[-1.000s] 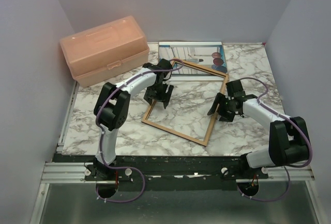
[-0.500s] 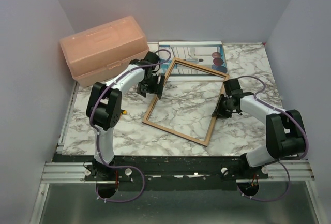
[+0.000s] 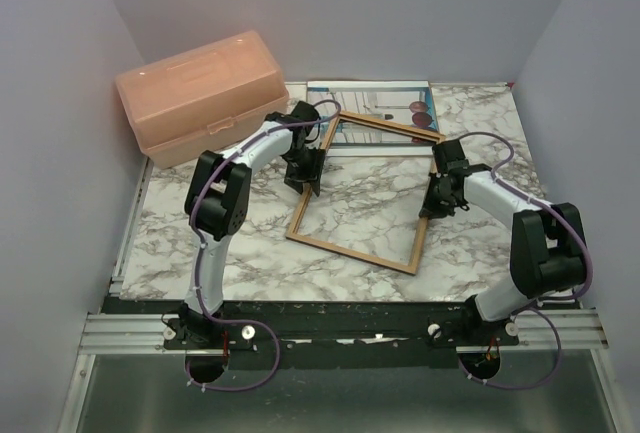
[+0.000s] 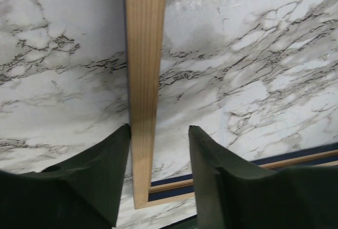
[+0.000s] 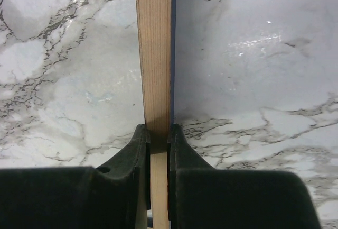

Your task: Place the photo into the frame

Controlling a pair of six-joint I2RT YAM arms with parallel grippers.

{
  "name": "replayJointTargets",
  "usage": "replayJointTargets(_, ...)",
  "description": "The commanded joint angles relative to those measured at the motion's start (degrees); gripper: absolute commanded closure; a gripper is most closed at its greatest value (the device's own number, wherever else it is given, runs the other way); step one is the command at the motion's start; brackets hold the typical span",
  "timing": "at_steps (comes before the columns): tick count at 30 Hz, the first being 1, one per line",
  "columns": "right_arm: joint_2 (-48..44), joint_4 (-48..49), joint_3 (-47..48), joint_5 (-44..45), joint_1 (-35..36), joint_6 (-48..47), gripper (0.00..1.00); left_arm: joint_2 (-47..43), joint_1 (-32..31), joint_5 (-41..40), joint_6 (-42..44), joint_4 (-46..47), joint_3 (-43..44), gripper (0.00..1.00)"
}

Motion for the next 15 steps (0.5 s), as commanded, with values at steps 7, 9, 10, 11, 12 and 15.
replayJointTargets(7, -1.6, -2.9, 3.0, -0.8, -0.2, -1.4, 0.94, -10.0, -5.8, 2.4, -6.6, 1.2, -11.6, 0.61)
replayJointTargets(9, -2.5, -3.0, 2.5, -2.6, -0.1, -1.4, 0.93, -12.8, -7.4, 1.9, -7.6, 2.1, -14.6, 0.61)
replayJointTargets(10, -3.0, -3.0, 2.1, -3.5, -0.1, -1.5, 0.92, -14.0, -8.2, 1.8, -8.1, 2.4, -15.8, 0.61)
replayJointTargets(11, -3.4, -3.0, 1.5, -4.8, -0.1, -1.6, 0.92, -15.4, -9.2, 1.8, -8.2, 2.8, -17.3, 0.61)
replayJointTargets(12, -3.9, -3.0, 1.0, -6.1, -0.1, -1.5, 0.92, -17.0, -10.0, 1.4, -8.9, 3.3, -18.9, 0.61)
replayJointTargets(15, -5.7, -1.7, -2.0, -10.3, -0.1, -0.4, 0.92, -21.1, -12.4, 0.5, -11.3, 5.3, -23.6, 0.60)
